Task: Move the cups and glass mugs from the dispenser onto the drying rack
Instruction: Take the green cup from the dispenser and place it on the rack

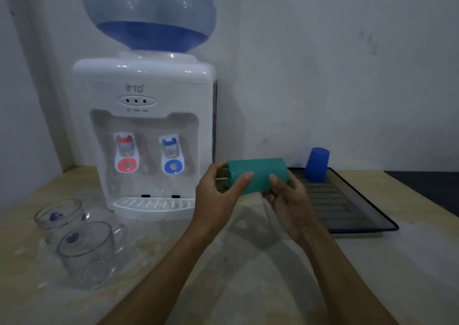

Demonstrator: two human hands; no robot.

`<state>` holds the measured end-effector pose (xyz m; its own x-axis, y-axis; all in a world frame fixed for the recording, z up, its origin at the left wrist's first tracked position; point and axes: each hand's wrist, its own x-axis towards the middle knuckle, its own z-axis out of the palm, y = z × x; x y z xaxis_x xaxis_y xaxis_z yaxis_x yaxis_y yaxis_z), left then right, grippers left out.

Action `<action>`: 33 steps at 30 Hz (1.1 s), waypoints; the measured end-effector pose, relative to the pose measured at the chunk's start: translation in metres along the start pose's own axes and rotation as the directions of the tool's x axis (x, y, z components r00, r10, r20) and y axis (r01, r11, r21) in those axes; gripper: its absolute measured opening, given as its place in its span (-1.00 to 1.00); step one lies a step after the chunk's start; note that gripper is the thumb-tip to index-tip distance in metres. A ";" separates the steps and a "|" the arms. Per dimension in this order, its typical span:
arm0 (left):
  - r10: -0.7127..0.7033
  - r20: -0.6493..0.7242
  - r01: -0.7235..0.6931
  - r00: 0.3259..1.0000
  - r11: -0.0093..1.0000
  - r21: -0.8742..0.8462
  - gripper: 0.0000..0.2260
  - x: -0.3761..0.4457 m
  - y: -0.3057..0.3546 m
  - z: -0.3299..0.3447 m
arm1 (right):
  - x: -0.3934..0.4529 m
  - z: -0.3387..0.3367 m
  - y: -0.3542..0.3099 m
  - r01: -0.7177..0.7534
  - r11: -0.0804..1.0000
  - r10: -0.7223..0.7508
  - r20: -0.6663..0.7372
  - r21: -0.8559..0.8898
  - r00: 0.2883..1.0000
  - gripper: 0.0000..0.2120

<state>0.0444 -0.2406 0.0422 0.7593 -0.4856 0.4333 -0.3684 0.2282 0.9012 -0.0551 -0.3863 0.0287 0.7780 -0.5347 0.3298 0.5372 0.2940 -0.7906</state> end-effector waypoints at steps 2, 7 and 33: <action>-0.022 0.009 0.022 1.000 0.999 -0.028 -0.42 0.000 -0.009 0.011 | 0.001 -0.005 -0.003 0.031 1.000 -0.031 -0.031 0.004 0.999 -0.28; -0.068 0.086 0.072 0.994 0.996 -0.044 -0.39 -0.004 -0.031 0.028 | 0.007 -0.019 -0.008 0.133 0.984 -0.159 -0.259 -0.118 0.953 -0.49; -0.168 0.176 0.133 0.970 0.972 0.194 -0.75 -0.006 -0.077 0.030 | 0.156 -0.103 -0.019 -0.285 0.175 -0.297 -0.326 -0.943 0.897 -0.19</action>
<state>0.0516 -0.2806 -0.0297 0.7040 -0.6577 0.2680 -0.3612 -0.0068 0.9324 0.0228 -0.5566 0.0418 0.4323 -0.8255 0.3628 -0.4346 -0.5432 -0.7184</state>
